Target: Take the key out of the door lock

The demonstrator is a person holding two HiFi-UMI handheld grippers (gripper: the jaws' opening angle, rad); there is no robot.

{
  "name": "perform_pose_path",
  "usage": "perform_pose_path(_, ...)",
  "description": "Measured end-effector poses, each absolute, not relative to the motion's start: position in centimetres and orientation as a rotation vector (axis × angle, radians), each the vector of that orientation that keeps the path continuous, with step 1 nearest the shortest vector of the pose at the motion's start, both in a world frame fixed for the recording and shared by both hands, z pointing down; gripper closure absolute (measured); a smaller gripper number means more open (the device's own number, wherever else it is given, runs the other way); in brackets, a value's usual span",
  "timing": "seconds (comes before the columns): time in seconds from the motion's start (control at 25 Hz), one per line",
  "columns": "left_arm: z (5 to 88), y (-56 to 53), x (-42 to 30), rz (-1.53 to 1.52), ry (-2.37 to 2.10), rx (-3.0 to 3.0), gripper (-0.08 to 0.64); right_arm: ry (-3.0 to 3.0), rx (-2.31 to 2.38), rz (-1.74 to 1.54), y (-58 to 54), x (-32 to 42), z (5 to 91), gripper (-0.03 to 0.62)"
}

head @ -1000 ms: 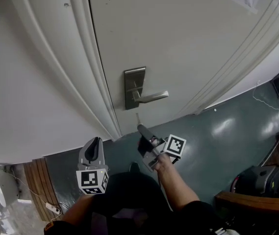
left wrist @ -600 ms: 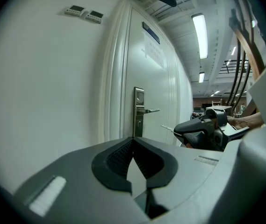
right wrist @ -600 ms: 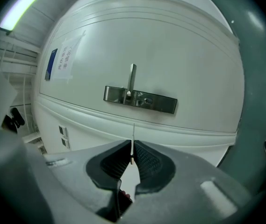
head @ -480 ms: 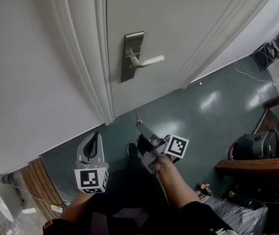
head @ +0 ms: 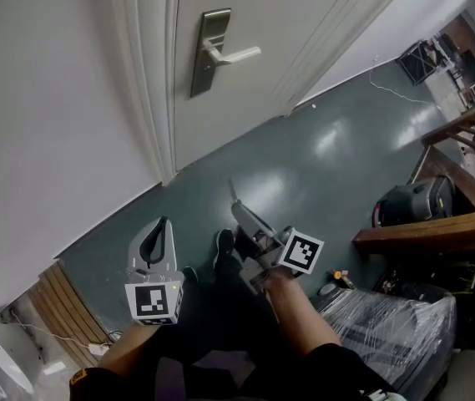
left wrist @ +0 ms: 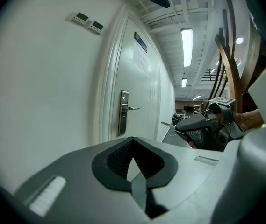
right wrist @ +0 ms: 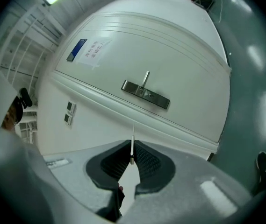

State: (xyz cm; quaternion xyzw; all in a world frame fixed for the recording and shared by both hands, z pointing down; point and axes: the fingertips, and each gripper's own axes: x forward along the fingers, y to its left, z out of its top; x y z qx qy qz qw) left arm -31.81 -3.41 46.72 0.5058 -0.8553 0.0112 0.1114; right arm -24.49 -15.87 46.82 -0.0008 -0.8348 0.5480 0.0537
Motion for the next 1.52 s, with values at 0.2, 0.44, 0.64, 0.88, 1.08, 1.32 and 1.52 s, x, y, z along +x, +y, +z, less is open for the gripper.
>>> perform_pose_path(0.2, 46.0, -3.3, -28.9, 0.016, -2.474, 1.58, 0.541, -2.591, 0.052, 1.598, -14.4, -21.2, 45.9, 0.577)
perform_pose_path(0.44, 45.5, -4.0, -24.7, 0.03, -2.427, 1.669, 0.541, -2.612, 0.109, 1.544, -13.1, -16.2, 45.8, 0.577)
perform_pose_path(0.64, 45.1, -4.7, -19.9, 0.05, -2.378, 1.719, 0.541, -2.634, 0.19, 1.5, -13.2, -11.0, 46.6, 0.577)
perform_pose_path(0.88, 45.2, -4.6, -13.3, 0.075, -2.355, 1.736, 0.541, -2.681, 0.252, 1.377, -13.1, -4.3, 47.0, 0.577)
perform_pose_path(1.08, 43.9, -3.8, -7.9, 0.078, -2.386, 1.733, 0.541, -2.737, 0.251, 1.22, -11.8, 1.0, 46.2, 0.577)
perform_pose_path(1.32, 43.6, -0.7, -1.1, 0.105, -2.427, 1.675, 0.541, -2.791, 0.249, 1.045, -9.6, 7.6, 45.8, 0.577)
perform_pose_path(1.52, 44.2, 1.8, 3.3, 0.144, -2.445, 1.617, 0.541, -2.809, 0.246, 0.947, -7.5, 11.9, 45.7, 0.577)
